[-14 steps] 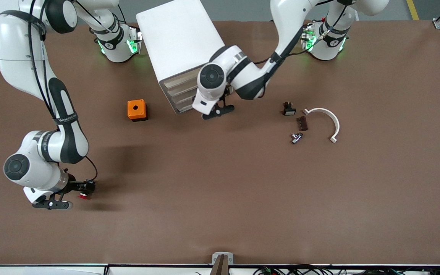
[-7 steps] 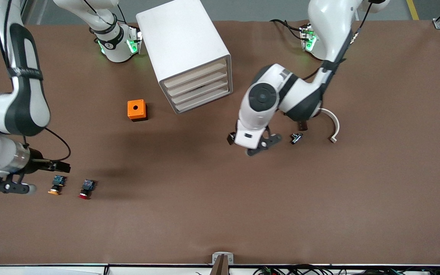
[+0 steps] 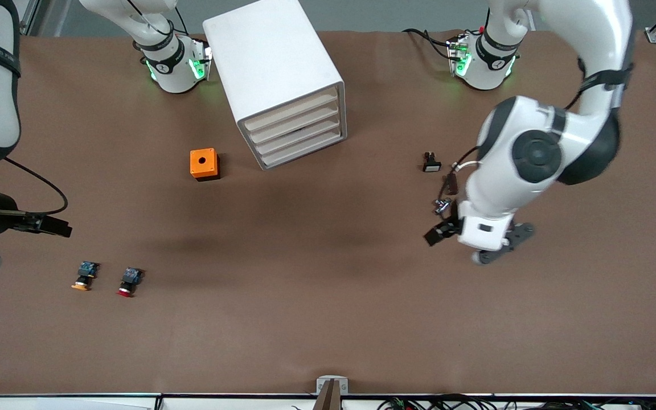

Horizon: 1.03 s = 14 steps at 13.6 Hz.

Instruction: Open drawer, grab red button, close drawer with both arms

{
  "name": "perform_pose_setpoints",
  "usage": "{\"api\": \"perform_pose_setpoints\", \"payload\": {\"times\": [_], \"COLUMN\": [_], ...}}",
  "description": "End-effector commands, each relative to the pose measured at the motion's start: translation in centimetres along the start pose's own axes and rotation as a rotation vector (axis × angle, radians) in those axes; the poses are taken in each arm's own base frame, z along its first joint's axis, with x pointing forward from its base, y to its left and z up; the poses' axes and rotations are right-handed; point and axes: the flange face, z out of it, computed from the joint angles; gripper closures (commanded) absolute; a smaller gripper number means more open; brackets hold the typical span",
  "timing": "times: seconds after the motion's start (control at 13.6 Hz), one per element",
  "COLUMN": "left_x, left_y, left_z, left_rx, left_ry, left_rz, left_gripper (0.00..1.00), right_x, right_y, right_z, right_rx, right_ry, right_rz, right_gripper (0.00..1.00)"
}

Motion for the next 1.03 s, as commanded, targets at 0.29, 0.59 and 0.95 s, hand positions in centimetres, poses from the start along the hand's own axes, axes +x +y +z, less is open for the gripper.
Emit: {"api": "perform_pose_setpoints", "payload": {"times": [0.29, 0.59, 0.95], "left_x": [2.2, 1.1, -1.2], "left_y": [-9.7, -14.8, -19.5], "left_z": [-9.3, -15.1, -20.4], "left_rx": [0.064, 0.087, 0.085], "left_ry": [-0.007, -0.025, -0.027], "left_rz": [0.142, 0.226, 0.296], "left_gripper": [0.00, 0.00, 0.00], "right_x": [-3.9, -7.9, -11.4], "right_y": [0.5, 1.6, 4.8], "right_z": [-5.2, -8.3, -11.5], "right_rx": [0.037, 0.048, 0.036], "right_ry": [-0.037, -0.024, -0.049], "right_rz": [0.022, -0.007, -0.061], "right_gripper": [0.00, 0.00, 0.00]}}
